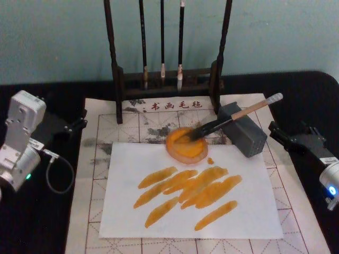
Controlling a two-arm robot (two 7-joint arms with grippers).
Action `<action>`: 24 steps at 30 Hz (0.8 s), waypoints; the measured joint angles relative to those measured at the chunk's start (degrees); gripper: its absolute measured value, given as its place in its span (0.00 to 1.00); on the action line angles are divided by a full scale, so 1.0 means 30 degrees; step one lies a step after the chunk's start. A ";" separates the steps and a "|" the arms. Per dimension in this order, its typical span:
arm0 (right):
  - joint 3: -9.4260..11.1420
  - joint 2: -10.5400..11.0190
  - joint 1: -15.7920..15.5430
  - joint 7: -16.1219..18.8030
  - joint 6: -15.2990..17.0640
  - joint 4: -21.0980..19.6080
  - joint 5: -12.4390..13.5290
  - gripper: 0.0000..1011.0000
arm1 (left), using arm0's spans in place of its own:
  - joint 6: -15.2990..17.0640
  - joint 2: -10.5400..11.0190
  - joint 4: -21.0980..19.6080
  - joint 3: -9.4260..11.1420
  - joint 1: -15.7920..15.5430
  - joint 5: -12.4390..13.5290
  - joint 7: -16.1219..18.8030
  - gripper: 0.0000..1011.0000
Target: Pick up the brush from the inkstone, write on the paper, then place the brush back to its original position.
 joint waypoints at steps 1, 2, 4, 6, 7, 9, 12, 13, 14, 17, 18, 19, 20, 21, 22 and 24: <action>-0.0001 0.0000 0.0000 0.0000 -0.0001 0.0000 0.0000 0.99 | -0.0001 0.0000 0.0001 0.0000 -0.0001 0.0001 0.0001 0.99; 0.0000 0.0000 0.0000 0.0000 0.0000 -0.0001 0.0000 0.99 | -0.0001 0.0000 0.0000 0.0000 0.0000 0.0000 0.0000 0.99; 0.0000 0.0000 0.0000 0.0000 0.0000 -0.0001 0.0000 0.99 | -0.0001 0.0000 0.0000 -0.0001 -0.0002 0.0000 0.0001 0.99; 0.0000 0.0000 0.0000 0.0000 0.0000 0.0000 0.0000 0.99 | -0.0001 0.0000 0.0000 0.0000 -0.0001 0.0000 0.0000 0.99; 0.0001 0.0000 0.0000 0.0000 0.0000 -0.0001 0.0000 0.99 | -0.0001 0.0000 0.0001 -0.0001 -0.0001 0.0000 0.0000 0.99; 0.0000 -0.0001 0.0000 0.0000 -0.0001 -0.0001 0.0000 0.99 | -0.0001 0.0000 0.0000 -0.0001 -0.0001 0.0000 0.0000 0.99; 0.0000 0.0000 0.0000 0.0000 0.0000 0.0000 0.0000 0.99 | -0.0001 0.0000 0.0001 0.0000 0.0000 0.0001 0.0001 0.99; 0.0000 -0.0001 -0.0001 -0.0001 0.0000 -0.0001 0.0000 0.99 | -0.0001 0.0000 0.0002 0.0000 -0.0001 0.0000 0.0000 0.99; 0.0000 0.0000 0.0000 -0.0001 -0.0001 -0.0001 0.0000 0.99 | -0.0001 0.0000 0.0002 0.0000 0.0000 0.0000 0.0000 0.99; 0.0000 0.0000 0.0000 -0.0001 -0.0001 0.0000 0.0000 0.99 | -0.0001 0.0000 0.0001 0.0000 -0.0001 0.0000 0.0001 0.99; 0.0000 0.0000 0.0001 -0.0001 -0.0001 0.0000 0.0000 0.99 | -0.0001 0.0000 0.0001 0.0000 -0.0001 0.0000 0.0000 0.99; 0.0000 0.0000 0.0000 0.0000 -0.0001 -0.0001 0.0000 0.99 | -0.0001 0.0000 0.0001 0.0000 -0.0001 0.0000 0.0000 0.99; 0.0000 0.0000 0.0000 0.0000 -0.0001 -0.0001 0.0000 0.99 | -0.0001 0.0000 0.0001 -0.0001 -0.0001 0.0001 0.0000 0.99; 0.0000 0.0000 0.0000 0.0000 -0.0001 -0.0001 0.0000 0.99 | -0.0001 0.0000 0.0001 0.0000 -0.0001 0.0000 0.0001 0.99; 0.0000 0.0000 0.0000 0.0000 0.0000 -0.0001 0.0000 0.99 | -0.0001 0.0000 0.0000 0.0000 -0.0001 0.0000 0.0000 0.99; 0.0000 0.0000 0.0000 -0.0001 -0.0001 0.0000 0.0000 0.99 | -0.0001 0.0000 0.0001 0.0000 -0.0001 0.0000 0.0000 0.99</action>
